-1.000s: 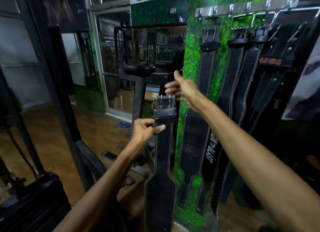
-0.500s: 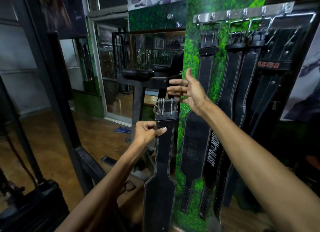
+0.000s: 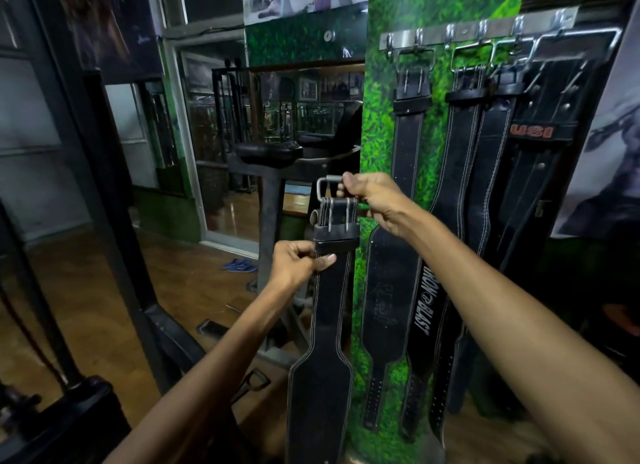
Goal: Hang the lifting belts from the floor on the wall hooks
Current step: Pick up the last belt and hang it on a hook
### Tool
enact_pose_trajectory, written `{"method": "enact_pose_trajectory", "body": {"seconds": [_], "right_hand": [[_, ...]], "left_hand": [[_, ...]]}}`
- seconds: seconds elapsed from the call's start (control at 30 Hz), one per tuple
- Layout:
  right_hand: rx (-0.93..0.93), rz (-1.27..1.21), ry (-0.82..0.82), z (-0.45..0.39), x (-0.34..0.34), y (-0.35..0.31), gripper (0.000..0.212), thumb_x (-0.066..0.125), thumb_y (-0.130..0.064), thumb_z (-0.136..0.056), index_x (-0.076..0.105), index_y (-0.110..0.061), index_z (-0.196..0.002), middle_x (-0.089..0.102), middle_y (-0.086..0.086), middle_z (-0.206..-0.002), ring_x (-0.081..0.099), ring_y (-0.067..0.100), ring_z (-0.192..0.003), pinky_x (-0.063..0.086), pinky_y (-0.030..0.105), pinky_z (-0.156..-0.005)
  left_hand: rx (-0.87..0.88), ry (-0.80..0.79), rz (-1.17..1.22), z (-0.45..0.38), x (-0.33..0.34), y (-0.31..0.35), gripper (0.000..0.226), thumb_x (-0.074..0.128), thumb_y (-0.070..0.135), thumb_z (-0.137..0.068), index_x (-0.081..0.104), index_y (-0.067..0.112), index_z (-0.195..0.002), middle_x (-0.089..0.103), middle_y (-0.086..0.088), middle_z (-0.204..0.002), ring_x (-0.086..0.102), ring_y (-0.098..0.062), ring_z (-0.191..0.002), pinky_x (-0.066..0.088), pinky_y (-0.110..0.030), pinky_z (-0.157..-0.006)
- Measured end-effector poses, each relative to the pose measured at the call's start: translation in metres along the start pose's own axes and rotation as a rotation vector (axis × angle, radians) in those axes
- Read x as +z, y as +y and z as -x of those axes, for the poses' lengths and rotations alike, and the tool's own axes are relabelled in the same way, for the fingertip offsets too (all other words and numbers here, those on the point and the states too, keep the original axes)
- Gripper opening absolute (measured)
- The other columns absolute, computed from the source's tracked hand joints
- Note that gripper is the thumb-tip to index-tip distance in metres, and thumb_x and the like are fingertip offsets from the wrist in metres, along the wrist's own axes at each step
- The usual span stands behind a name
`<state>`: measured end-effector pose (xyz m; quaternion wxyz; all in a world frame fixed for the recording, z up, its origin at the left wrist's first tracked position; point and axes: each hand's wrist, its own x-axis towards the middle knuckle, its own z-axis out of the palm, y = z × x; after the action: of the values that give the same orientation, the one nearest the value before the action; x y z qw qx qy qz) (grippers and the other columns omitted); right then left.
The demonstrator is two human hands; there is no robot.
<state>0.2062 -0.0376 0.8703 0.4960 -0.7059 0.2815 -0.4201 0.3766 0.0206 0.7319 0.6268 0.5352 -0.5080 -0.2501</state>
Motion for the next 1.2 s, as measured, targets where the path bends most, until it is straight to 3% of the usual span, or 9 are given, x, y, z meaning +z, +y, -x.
{"method": "enact_pose_trajectory", "body": {"seconds": [0.13, 0.3, 0.4, 0.57, 0.67, 0.8, 0.93, 1.03, 1.2], "right_hand": [[-0.327, 0.179, 0.123, -0.02, 0.004, -0.007, 0.024, 0.069, -0.02, -0.095, 0.074, 0.003, -0.096, 0.076, 0.022, -0.089, 0.068, 0.021, -0.08, 0.053, 0.033, -0.076], [-0.418, 0.238, 0.275, -0.035, 0.014, -0.015, 0.027, 0.072, -0.032, -0.092, 0.078, -0.005, -0.09, 0.078, 0.006, -0.082, 0.068, 0.009, -0.072, 0.051, 0.026, -0.067], [-0.394, 0.259, 0.365, -0.042, 0.017, -0.017, 0.022, 0.074, -0.029, -0.092, 0.079, -0.007, -0.089, 0.076, 0.001, -0.077, 0.063, 0.0, -0.063, 0.048, 0.02, -0.059], [-0.372, 0.293, 0.484, -0.057, 0.011, -0.019, 0.021, 0.076, -0.036, -0.089, 0.081, -0.015, -0.087, 0.078, -0.002, -0.078, 0.072, 0.015, -0.07, 0.057, 0.039, -0.066], [-0.384, 0.298, 0.541, -0.07, -0.007, -0.022, 0.034, 0.075, -0.05, -0.084, 0.081, -0.016, -0.087, 0.078, -0.004, -0.078, 0.074, 0.015, -0.074, 0.06, 0.045, -0.07], [-0.488, 0.249, 0.634, -0.091, -0.035, -0.034, 0.031, 0.075, -0.044, -0.088, 0.073, -0.015, -0.096, 0.076, -0.002, -0.083, 0.072, 0.011, -0.075, 0.059, 0.039, -0.068], [-0.633, 0.352, 0.7, -0.106, -0.053, -0.029, 0.048, 0.074, -0.039, -0.089, 0.05, -0.026, -0.129, 0.071, -0.005, -0.106, 0.069, 0.008, -0.093, 0.058, 0.029, -0.077], [-0.721, 0.431, 0.716, -0.127, -0.065, -0.024, 0.052, 0.077, -0.028, -0.086, 0.049, -0.022, -0.13, 0.064, -0.007, -0.124, 0.062, 0.007, -0.114, 0.054, 0.032, -0.093], [-0.614, 0.362, 0.74, -0.176, -0.09, -0.032, 0.045, 0.08, -0.024, -0.085, 0.064, -0.022, -0.127, 0.067, -0.004, -0.12, 0.064, -0.007, -0.085, 0.06, 0.033, -0.082]], "left_hand": [[0.015, 0.004, -0.001, -0.007, -0.01, 0.015, 0.07, 0.095, 0.055, -0.051, 0.066, -0.005, -0.074, 0.06, -0.005, -0.075, 0.052, -0.016, -0.075, 0.043, -0.035, -0.072], [0.117, 0.09, -0.003, -0.021, -0.045, 0.069, 0.014, 0.074, -0.001, -0.081, 0.078, 0.005, -0.092, 0.077, -0.009, -0.085, 0.068, -0.018, -0.076, 0.057, -0.035, -0.071], [0.256, 0.218, 0.011, -0.044, -0.052, 0.094, 0.009, 0.07, 0.013, -0.087, 0.079, 0.013, -0.088, 0.075, 0.001, -0.077, 0.066, -0.013, -0.071, 0.052, -0.03, -0.065], [0.375, 0.017, -0.088, -0.095, -0.021, 0.118, 0.024, 0.073, 0.027, -0.092, 0.076, 0.003, -0.086, 0.07, -0.016, -0.069, 0.061, -0.011, -0.064, 0.046, -0.028, -0.062], [0.374, 0.006, -0.04, -0.132, 0.002, 0.121, 0.036, 0.074, 0.037, -0.084, 0.073, 0.003, -0.073, 0.061, -0.007, -0.063, 0.053, -0.013, -0.064, 0.038, -0.031, -0.062], [0.312, 0.095, 0.043, -0.181, 0.031, 0.141, 0.034, 0.077, 0.049, -0.074, 0.08, 0.014, -0.074, 0.067, -0.01, -0.065, 0.057, -0.017, -0.061, 0.056, -0.046, -0.056], [0.357, 0.208, 0.11, -0.228, 0.058, 0.183, 0.02, 0.082, 0.035, -0.076, 0.08, 0.016, -0.069, 0.076, -0.017, -0.074, 0.061, -0.014, -0.059, 0.054, -0.033, -0.06], [0.337, 0.265, 0.142, -0.261, 0.076, 0.215, 0.016, 0.086, 0.027, -0.075, 0.079, 0.018, -0.064, 0.076, -0.011, -0.068, 0.058, -0.01, -0.054, 0.048, -0.026, -0.056], [0.158, 0.277, 0.171, -0.312, 0.092, 0.244, 0.022, 0.09, 0.023, -0.071, 0.076, 0.007, -0.066, 0.059, -0.005, -0.052, 0.043, -0.012, -0.037, 0.037, -0.02, -0.04]]}}
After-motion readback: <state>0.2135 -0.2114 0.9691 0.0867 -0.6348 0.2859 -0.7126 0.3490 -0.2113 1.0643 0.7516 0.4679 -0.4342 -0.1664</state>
